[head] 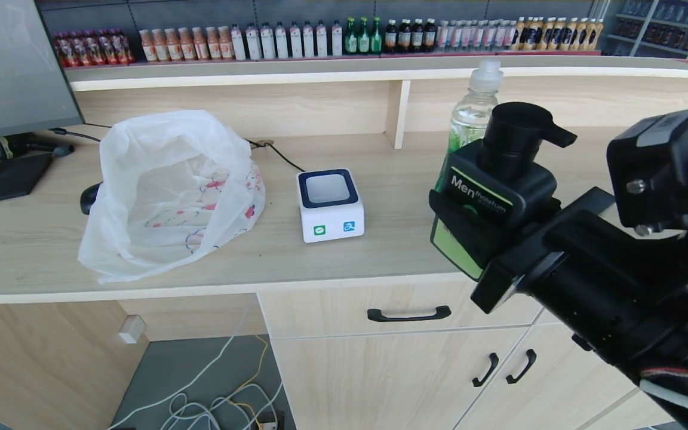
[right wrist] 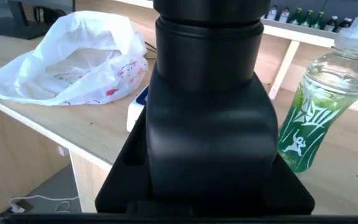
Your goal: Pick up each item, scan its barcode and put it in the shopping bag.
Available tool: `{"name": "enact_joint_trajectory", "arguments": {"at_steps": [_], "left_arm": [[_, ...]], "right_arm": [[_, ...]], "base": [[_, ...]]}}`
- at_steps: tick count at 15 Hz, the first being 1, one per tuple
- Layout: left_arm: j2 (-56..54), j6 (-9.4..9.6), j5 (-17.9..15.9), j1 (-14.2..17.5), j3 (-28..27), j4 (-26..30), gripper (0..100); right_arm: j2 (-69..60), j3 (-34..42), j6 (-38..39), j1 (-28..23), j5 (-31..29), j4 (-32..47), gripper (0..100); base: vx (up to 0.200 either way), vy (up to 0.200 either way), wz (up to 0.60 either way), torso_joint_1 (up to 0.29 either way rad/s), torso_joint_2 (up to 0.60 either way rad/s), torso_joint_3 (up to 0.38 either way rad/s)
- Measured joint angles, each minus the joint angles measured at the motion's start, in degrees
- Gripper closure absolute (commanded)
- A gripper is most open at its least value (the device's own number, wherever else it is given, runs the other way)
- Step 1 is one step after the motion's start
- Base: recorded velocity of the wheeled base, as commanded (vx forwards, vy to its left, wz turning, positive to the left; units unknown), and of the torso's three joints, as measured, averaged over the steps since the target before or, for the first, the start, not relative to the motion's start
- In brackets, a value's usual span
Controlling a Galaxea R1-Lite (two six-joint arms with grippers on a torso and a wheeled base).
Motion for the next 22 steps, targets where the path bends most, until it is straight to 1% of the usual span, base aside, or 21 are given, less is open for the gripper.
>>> {"name": "enact_joint_trajectory", "arguments": {"at_steps": [3,5,8,11,14,15,18,22], "left_arm": [[0.0,0.0,0.0,0.0,0.0,0.0,0],[0.0,-0.02,0.0,0.0,0.0,0.0,0],[0.0,-0.02,0.0,0.0,0.0,0.0,0],[0.0,-0.02,0.0,0.0,0.0,0.0,0],[0.0,0.0,0.0,0.0,0.0,0.0,0],[0.0,-0.02,0.0,0.0,0.0,0.0,0],[0.0,0.0,0.0,0.0,0.0,0.0,0],[0.0,0.0,0.0,0.0,0.0,0.0,0]], "right_arm": [[0.3,2.8,-6.5,4.8,0.0,-0.2,100],[-0.1,4.0,-14.3,6.5,0.0,-1.4,100],[-0.6,5.5,-23.3,11.9,0.0,-3.1,100],[-0.1,7.1,-28.9,15.7,0.1,-3.3,100],[0.1,8.9,-31.8,16.4,0.2,-4.5,100],[0.1,9.2,-34.6,16.5,1.0,-4.5,100],[0.5,9.7,-41.5,16.7,5.7,-4.5,100],[1.0,9.8,-43.6,16.2,8.4,-4.5,100]], "base": [[0.0,0.0,0.0,0.0,0.0,0.0],[0.0,0.0,0.0,0.0,0.0,0.0],[0.0,0.0,0.0,0.0,0.0,0.0],[0.0,0.0,0.0,0.0,0.0,0.0],[0.0,0.0,0.0,0.0,0.0,0.0],[0.0,0.0,0.0,0.0,0.0,0.0],[0.0,0.0,0.0,0.0,0.0,0.0],[0.0,0.0,0.0,0.0,0.0,0.0]]}}
